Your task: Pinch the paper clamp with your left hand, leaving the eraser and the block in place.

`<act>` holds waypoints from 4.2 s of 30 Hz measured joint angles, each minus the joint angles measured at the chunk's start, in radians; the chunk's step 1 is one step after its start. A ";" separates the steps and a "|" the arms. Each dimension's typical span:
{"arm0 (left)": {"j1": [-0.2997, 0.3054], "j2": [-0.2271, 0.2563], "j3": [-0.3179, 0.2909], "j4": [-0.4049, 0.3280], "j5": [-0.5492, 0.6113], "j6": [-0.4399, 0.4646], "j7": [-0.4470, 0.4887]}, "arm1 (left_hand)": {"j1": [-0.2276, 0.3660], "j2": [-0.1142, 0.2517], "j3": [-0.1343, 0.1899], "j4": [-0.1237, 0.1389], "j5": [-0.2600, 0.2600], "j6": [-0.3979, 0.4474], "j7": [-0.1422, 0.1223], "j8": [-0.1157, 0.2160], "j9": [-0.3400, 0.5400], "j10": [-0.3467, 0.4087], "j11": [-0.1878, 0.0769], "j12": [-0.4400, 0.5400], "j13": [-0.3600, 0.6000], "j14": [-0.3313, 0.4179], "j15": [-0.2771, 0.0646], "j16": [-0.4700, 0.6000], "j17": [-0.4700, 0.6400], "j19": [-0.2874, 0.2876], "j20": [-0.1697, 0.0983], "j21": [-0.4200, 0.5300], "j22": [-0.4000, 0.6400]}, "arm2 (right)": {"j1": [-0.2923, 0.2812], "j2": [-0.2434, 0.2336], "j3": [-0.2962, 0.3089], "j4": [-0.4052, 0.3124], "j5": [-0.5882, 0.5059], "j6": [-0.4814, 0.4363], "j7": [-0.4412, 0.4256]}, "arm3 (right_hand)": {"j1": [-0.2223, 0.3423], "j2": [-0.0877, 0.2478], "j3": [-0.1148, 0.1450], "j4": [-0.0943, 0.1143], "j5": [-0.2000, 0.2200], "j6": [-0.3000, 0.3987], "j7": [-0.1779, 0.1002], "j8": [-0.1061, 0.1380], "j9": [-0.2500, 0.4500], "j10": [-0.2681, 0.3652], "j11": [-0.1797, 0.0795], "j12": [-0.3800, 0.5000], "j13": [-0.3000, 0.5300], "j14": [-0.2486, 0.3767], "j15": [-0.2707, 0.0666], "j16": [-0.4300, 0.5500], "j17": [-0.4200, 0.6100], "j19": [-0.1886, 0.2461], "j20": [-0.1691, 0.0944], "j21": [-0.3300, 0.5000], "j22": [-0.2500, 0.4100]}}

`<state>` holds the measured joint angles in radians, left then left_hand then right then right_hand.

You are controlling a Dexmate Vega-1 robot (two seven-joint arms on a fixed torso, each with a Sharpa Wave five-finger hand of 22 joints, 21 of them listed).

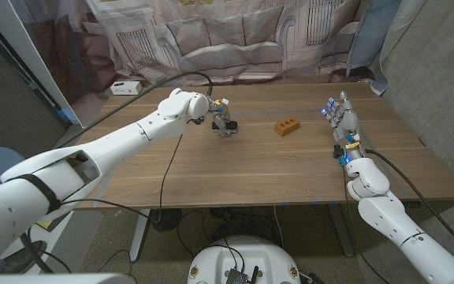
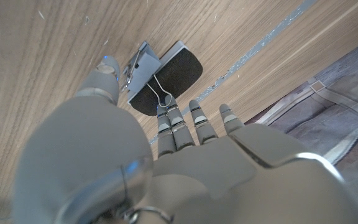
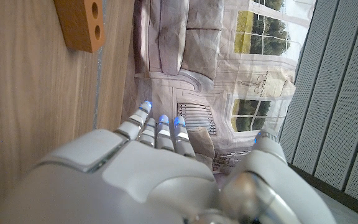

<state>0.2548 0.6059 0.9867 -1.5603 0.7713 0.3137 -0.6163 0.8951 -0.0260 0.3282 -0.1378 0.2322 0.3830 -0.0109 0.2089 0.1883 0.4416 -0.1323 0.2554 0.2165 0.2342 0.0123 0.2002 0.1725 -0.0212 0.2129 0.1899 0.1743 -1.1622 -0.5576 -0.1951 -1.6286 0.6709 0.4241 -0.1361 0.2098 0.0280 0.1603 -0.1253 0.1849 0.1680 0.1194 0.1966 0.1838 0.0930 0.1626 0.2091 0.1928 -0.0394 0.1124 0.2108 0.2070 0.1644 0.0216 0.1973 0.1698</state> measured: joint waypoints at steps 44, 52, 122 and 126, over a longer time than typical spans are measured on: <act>0.007 0.003 -0.002 -0.013 -0.015 0.039 0.005 | 0.018 0.029 0.000 0.000 -0.029 0.046 0.004 0.008 0.000 0.042 0.001 0.010 0.014 0.036 -0.004 0.000 0.000 0.029 0.004 0.007 0.000 | 0.002 -0.003 0.001 0.018 0.021 -0.002 0.020 | 0.000 0.000 0.000 0.000 0.000 0.000 0.000 0.000 0.000 0.004 -0.004 0.000 0.000 0.000 0.000 0.000 0.000 0.000 0.000 0.000 0.000; 0.009 0.002 -0.001 -0.018 -0.015 0.053 0.013 | 0.044 0.055 0.006 -0.006 -0.036 0.079 0.004 0.008 0.005 0.079 -0.007 0.020 0.018 0.054 -0.022 0.000 0.000 0.046 0.002 0.007 0.000 | 0.005 -0.003 0.001 0.025 0.026 -0.004 0.027 | 0.000 0.000 0.000 0.000 0.000 0.000 0.000 0.000 0.000 0.007 0.000 0.000 0.000 0.000 0.000 0.000 0.000 0.000 0.000 0.000 0.000; 0.060 0.062 -0.070 -0.230 -0.002 0.128 0.021 | 0.079 0.089 0.007 -0.013 -0.052 0.203 0.007 0.022 0.005 0.184 0.030 0.032 0.024 0.136 -0.043 0.000 -0.005 0.105 0.002 0.007 0.000 | -0.007 -0.003 0.011 0.031 0.033 0.020 0.042 | 0.000 0.000 0.000 0.000 0.000 0.005 0.006 0.000 0.000 0.011 -0.004 0.000 0.000 0.005 -0.006 0.000 0.000 -0.002 0.001 0.000 0.000; 0.066 0.067 -0.081 -0.250 0.005 0.131 0.020 | 0.079 0.089 0.007 -0.013 -0.052 0.203 0.007 0.021 0.005 0.188 0.035 0.030 0.024 0.136 -0.043 0.000 -0.005 0.105 0.002 0.007 0.000 | -0.007 -0.003 0.011 0.033 0.034 0.021 0.043 | 0.000 0.000 0.000 0.000 0.000 0.005 0.006 0.000 0.000 0.011 -0.004 0.000 0.000 0.005 -0.006 0.000 0.000 -0.002 0.002 0.000 0.000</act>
<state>0.3209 0.6729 0.9058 -1.8107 0.7766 0.4442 -0.5962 0.9740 0.0631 0.3352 -0.1504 0.1801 0.5864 -0.0040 0.2304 0.1935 0.6299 -0.0976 0.2853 0.2410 0.3699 -0.0304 0.2002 0.1677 0.0837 0.2150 0.1966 0.1742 -1.1694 -0.5606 -0.1843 -1.5960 0.7048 0.4449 -0.0928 0.2101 0.0282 0.1604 -0.1253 0.1849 0.1733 0.1250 0.1966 0.1836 0.1035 0.1590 0.2091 0.1927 -0.0342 0.1069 0.2108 0.2069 0.1628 0.0231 0.1973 0.1698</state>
